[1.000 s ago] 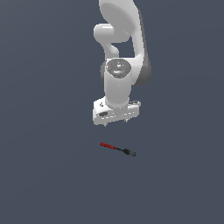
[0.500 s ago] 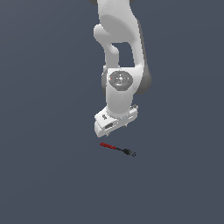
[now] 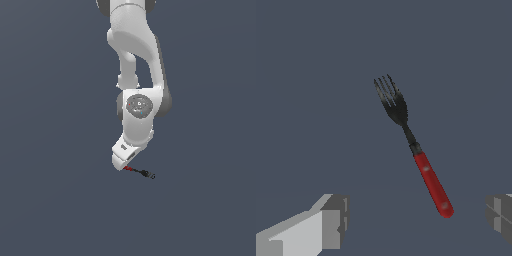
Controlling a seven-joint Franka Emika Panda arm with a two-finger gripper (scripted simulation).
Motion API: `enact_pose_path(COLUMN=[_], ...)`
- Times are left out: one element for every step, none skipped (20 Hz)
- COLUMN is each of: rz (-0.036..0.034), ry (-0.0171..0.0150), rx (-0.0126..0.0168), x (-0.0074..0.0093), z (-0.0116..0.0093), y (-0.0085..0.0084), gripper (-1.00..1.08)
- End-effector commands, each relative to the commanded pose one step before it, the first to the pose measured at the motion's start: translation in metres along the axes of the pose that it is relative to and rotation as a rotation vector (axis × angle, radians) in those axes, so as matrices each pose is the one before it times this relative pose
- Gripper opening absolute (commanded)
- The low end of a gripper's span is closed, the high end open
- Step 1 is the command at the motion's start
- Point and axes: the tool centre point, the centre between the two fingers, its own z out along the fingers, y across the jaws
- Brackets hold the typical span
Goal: Pick up the object and move it to a goal position.
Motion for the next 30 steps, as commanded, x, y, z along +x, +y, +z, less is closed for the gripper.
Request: enact_pose_path(rz=[-0.07398, -0.02873, -0.02864, -0.02859, -0.02832, -0.02698, -0.02547, -0.02395, -0.02245, -0.02097, -0.01947, -0.01800, -0.01652, -0.01508, -0.01362, -0.01216, -0.01070, -0.00927, -0.00786, -0.00639, -0.00497, -0.00358, -0.00218, -0.00069, 0.00470, 0.00000, 0.00000, -0.00049, 0.00000, -0.00069], ry=[0.00174, 0.00079, 0.00086, 0.00093, 0.00099, 0.00101, 0.00101, 0.00100, 0.00099, 0.00096, 0.00093, 0.00088, 0.00084, 0.00078, 0.00072, 0.00066, 0.00059, 0.00052, 0.00044, 0.00036, 0.00028, 0.00021, 0.00013, 0.00004, -0.00038, 0.00000, 0.00000, 0.00000, 0.00000, 0.00000], rx=[-0.00064, -0.00017, -0.00017, -0.00017, -0.00017, -0.00018, -0.00018, -0.00018, -0.00019, -0.00019, -0.00019, -0.00019, -0.00019, -0.00018, -0.00018, -0.00017, -0.00015, -0.00014, -0.00012, -0.00010, -0.00008, -0.00006, -0.00004, -0.00001, 0.00045, 0.00000, 0.00000, -0.00005, 0.00000, -0.00006], x=[0.00423, 0.00151, 0.00144, 0.00139, 0.00131, 0.00119, 0.00108, 0.00096, 0.00086, 0.00077, 0.00067, 0.00059, 0.00052, 0.00046, 0.00040, 0.00033, 0.00028, 0.00024, 0.00021, 0.00014, 0.00011, 0.00010, 0.00008, 0.00000, -0.00023, -0.00003, -0.00008, 0.00019, -0.00018, 0.00021], z=[0.00702, 0.00280, 0.00281, 0.00282, 0.00281, 0.00269, 0.00255, 0.00241, 0.00227, 0.00212, 0.00198, 0.00184, 0.00169, 0.00154, 0.00140, 0.00125, 0.00111, 0.00096, 0.00081, 0.00066, 0.00052, 0.00037, 0.00022, 0.00007, -0.00023, 0.00038, 0.00113, 0.00185, 0.00263, 0.00333], y=[0.00316, 0.00132, 0.00136, 0.00138, 0.00140, 0.00136, 0.00131, 0.00125, 0.00119, 0.00112, 0.00105, 0.00098, 0.00091, 0.00083, 0.00075, 0.00068, 0.00060, 0.00052, 0.00043, 0.00036, 0.00028, 0.00019, 0.00011, 0.00005, -0.00034, 0.00000, 0.00001, -0.00010, 0.00002, -0.00015], gripper=[1.00, 1.00, 1.00, 1.00, 1.00, 1.00, 1.00, 1.00, 1.00, 1.00, 1.00, 1.00, 1.00, 1.00, 1.00, 1.00, 1.00, 1.00, 1.00, 1.00, 1.00, 1.00, 1.00, 1.00, 1.00, 1.00, 1.00, 1.00, 1.00, 1.00])
